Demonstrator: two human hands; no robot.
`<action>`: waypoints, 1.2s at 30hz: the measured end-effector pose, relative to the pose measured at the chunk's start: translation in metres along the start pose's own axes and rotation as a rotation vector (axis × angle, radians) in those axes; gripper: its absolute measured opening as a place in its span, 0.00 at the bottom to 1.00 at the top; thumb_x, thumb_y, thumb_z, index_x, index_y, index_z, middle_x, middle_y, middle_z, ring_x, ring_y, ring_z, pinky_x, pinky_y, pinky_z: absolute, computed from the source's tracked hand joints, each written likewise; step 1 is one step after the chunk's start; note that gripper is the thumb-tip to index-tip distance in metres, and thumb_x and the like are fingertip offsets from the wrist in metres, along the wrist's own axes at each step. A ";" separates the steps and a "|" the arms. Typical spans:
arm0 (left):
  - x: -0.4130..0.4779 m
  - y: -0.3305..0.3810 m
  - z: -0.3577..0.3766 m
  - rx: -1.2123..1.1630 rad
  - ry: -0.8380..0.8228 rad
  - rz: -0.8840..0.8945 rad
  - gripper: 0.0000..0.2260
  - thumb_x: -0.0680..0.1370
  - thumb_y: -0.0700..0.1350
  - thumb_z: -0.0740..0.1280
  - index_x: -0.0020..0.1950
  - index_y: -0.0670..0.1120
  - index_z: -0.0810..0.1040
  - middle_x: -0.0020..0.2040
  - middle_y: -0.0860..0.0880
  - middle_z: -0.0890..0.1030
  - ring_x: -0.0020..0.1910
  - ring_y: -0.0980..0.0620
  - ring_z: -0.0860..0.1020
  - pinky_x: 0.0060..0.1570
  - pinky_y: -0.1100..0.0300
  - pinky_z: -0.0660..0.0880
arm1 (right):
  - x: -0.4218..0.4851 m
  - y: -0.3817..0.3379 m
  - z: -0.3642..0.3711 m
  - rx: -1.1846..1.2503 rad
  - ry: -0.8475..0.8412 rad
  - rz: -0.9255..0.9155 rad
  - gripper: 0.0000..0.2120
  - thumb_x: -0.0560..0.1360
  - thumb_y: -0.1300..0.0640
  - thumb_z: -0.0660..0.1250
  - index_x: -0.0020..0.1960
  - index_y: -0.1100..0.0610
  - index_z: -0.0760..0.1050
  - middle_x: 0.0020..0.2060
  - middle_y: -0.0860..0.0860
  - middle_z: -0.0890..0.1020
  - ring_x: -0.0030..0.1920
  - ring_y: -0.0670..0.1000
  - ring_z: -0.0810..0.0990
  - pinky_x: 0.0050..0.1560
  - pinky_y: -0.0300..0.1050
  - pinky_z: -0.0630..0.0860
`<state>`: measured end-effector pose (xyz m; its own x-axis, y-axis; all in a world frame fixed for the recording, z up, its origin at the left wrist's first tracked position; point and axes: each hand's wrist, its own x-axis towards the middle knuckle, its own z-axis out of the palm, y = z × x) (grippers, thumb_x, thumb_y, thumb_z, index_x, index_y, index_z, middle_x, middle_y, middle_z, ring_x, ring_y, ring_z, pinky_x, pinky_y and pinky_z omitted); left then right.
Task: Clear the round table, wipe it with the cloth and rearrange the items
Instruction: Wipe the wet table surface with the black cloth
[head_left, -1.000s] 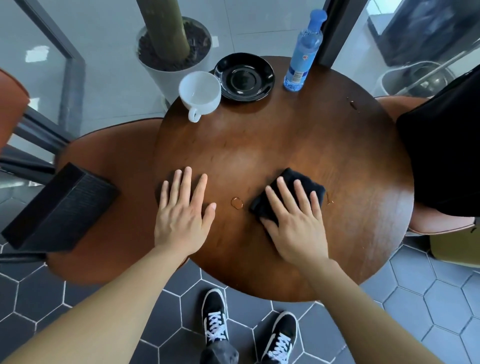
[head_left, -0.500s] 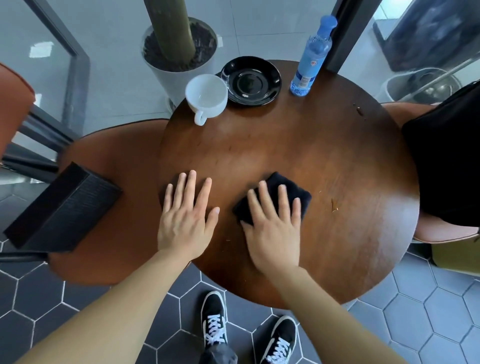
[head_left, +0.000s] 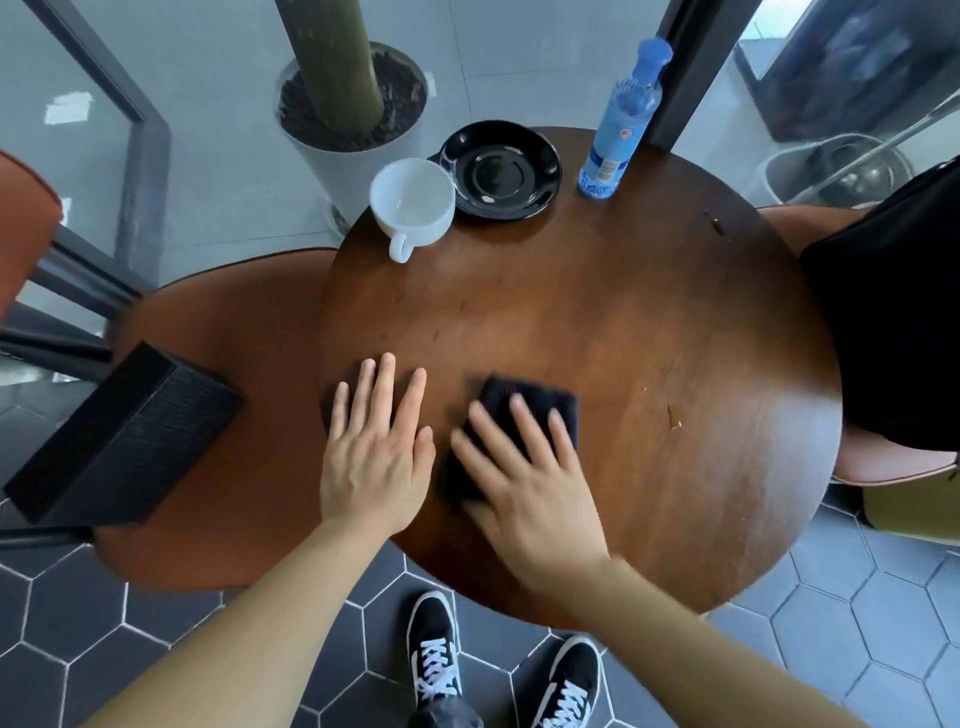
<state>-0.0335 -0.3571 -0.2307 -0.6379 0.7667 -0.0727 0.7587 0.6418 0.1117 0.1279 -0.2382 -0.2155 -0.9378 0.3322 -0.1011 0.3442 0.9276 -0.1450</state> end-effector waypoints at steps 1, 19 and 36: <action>0.000 0.000 0.000 0.009 -0.003 0.005 0.27 0.82 0.54 0.49 0.82 0.49 0.57 0.82 0.41 0.55 0.82 0.41 0.52 0.79 0.41 0.53 | -0.024 0.007 0.000 -0.017 -0.034 -0.074 0.29 0.79 0.38 0.59 0.79 0.42 0.60 0.81 0.45 0.58 0.81 0.58 0.51 0.78 0.65 0.51; 0.054 0.044 -0.021 -0.043 -0.051 -0.065 0.24 0.81 0.53 0.61 0.77 0.49 0.67 0.78 0.38 0.63 0.79 0.36 0.58 0.74 0.30 0.54 | -0.043 0.165 -0.010 -0.017 0.080 0.448 0.29 0.78 0.35 0.54 0.77 0.40 0.63 0.79 0.46 0.63 0.80 0.58 0.55 0.78 0.62 0.51; 0.107 0.093 0.006 0.013 -0.030 -0.031 0.27 0.80 0.64 0.45 0.80 0.64 0.51 0.83 0.47 0.51 0.82 0.43 0.47 0.78 0.35 0.44 | 0.014 0.216 -0.020 -0.012 0.125 0.592 0.30 0.78 0.34 0.53 0.78 0.41 0.61 0.80 0.47 0.60 0.81 0.60 0.52 0.78 0.64 0.48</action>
<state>-0.0303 -0.2151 -0.2343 -0.6567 0.7467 -0.1060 0.7406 0.6650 0.0959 0.1884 -0.0302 -0.2283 -0.5852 0.8097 -0.0448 0.8096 0.5803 -0.0882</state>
